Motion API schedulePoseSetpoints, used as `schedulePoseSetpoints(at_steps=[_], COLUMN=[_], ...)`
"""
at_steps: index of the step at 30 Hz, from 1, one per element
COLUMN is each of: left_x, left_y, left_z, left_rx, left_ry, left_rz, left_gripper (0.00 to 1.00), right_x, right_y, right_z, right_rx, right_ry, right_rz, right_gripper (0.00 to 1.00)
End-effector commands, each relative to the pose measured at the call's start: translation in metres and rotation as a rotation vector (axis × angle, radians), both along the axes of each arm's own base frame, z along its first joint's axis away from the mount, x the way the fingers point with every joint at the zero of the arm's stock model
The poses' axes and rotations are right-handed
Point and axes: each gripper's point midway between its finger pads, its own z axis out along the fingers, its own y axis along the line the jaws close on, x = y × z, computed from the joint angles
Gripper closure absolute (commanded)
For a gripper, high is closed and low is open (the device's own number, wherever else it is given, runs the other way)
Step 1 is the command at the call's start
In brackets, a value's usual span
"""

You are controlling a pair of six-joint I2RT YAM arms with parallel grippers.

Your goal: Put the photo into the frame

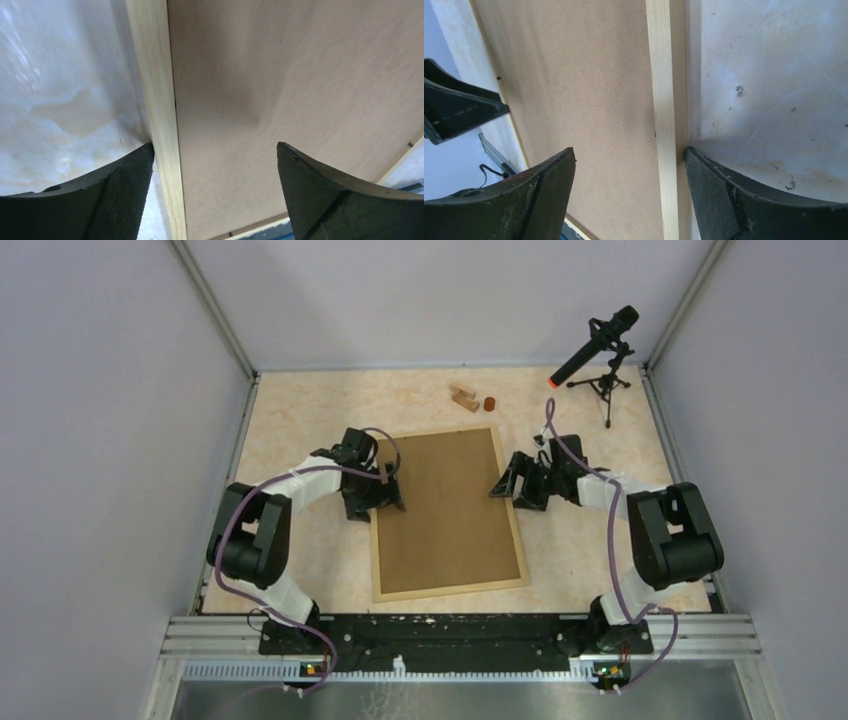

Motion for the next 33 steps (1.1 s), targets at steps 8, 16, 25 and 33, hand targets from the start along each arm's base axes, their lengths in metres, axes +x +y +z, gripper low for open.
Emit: schedulePoseSetpoints(at_steps=[8,16,25,33], left_x=[0.047,0.021,-0.025,-0.041], left_y=[0.012,-0.106,-0.191,-0.175], left_z=[0.084,0.127,0.066,0.013], left_rx=[-0.012,-0.491,-0.668,-0.594], left_ry=[-0.389,-0.399,-0.102,0.026], left_rz=[-0.127,-0.473,-0.569,-0.505], left_gripper=[0.02,0.1,0.4,0.46], right_x=[-0.035,-0.069,-0.088,-0.091], right_y=[-0.067,-0.069,-0.055,-0.043], right_z=[0.012,0.016,-0.001,-0.024], right_rx=[-0.422,-0.35,-0.378,-0.4], right_ry=[0.05,0.128,0.202,0.228], right_rz=[-0.072,-0.046,0.013,0.058], right_gripper=[0.01,0.02,0.54,0.65])
